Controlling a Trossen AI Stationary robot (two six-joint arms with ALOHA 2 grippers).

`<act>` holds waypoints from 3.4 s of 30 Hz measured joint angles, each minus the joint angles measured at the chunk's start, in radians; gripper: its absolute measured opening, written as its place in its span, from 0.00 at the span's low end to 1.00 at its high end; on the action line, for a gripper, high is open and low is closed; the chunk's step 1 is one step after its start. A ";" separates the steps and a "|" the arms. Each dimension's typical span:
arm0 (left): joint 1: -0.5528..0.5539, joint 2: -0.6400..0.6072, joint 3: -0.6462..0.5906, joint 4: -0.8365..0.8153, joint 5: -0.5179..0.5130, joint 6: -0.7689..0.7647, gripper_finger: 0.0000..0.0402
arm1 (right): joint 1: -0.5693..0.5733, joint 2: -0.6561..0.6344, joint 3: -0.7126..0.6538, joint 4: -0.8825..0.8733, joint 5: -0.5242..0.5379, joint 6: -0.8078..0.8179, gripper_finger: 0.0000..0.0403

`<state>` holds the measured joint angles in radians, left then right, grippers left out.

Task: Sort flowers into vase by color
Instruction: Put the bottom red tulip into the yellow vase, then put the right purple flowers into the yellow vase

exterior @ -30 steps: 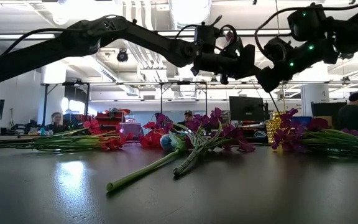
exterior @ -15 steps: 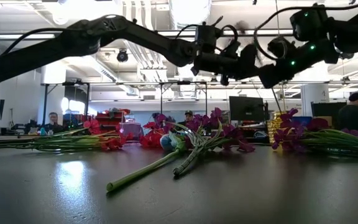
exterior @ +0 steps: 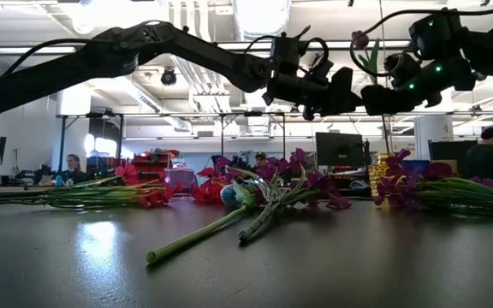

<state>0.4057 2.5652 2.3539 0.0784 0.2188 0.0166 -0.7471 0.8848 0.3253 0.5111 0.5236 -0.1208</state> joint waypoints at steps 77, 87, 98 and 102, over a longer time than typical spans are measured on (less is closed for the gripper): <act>-0.046 -0.189 -0.561 0.773 -0.009 -0.081 0.00 | 0.302 -0.458 -0.011 -0.607 -0.139 0.198 0.38; -0.093 -0.538 -1.089 0.904 0.000 -0.049 0.00 | 0.389 -0.420 0.153 -0.921 -0.376 0.278 0.25; -0.145 -0.873 -1.590 0.993 -0.046 -0.026 0.00 | 0.726 -0.247 0.187 -0.990 -0.336 0.611 0.24; -0.145 -0.935 -1.734 1.117 -0.054 -0.036 0.00 | 0.918 -0.144 0.244 -1.052 -0.193 0.808 0.24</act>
<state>0.2604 1.6306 0.6200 1.1958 0.1650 -0.0193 0.1706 0.7405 0.5696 -0.5410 0.3307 0.6868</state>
